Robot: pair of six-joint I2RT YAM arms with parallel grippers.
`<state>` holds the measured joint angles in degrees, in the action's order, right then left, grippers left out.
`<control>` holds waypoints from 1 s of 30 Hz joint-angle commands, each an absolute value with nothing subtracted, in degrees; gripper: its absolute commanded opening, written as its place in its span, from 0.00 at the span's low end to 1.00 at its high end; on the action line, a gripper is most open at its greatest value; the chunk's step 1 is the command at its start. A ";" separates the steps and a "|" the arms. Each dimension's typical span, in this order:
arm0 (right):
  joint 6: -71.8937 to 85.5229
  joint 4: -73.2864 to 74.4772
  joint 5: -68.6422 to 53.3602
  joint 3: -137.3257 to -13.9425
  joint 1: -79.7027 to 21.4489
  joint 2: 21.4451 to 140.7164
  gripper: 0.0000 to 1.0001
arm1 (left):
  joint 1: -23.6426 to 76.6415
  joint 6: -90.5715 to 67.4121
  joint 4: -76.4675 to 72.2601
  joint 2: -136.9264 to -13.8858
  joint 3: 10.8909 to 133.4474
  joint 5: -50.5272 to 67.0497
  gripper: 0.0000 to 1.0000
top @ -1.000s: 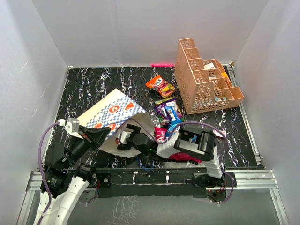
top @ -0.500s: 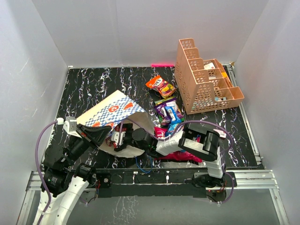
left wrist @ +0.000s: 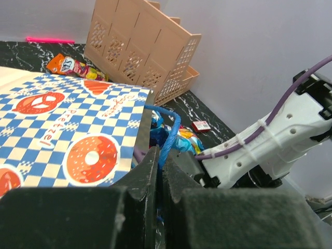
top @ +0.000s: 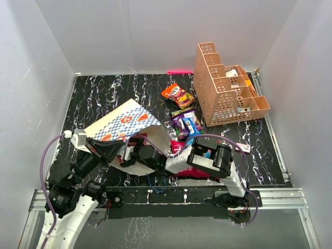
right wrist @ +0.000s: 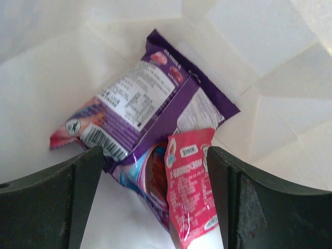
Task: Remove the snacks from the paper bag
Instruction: Take out the snack from the paper bag.
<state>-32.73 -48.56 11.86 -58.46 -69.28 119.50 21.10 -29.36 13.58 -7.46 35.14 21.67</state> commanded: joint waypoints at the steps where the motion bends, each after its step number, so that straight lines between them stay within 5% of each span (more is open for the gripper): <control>1: -34.00 -44.62 7.46 -54.73 -67.50 112.54 0.86 | 21.25 -26.59 16.69 -7.02 35.52 20.26 0.00; 7: -35.36 -40.00 1.57 -49.88 -66.66 106.13 0.99 | 21.25 -25.74 18.02 -5.68 35.24 18.29 0.00; 13: -38.27 -37.13 2.23 -48.26 -65.39 102.74 1.00 | 21.22 -25.53 17.95 -5.83 35.21 19.17 0.00; 30: -54.86 -26.48 4.25 -52.90 -62.45 105.08 0.88 | 21.25 -25.28 17.62 -4.39 34.45 19.40 0.00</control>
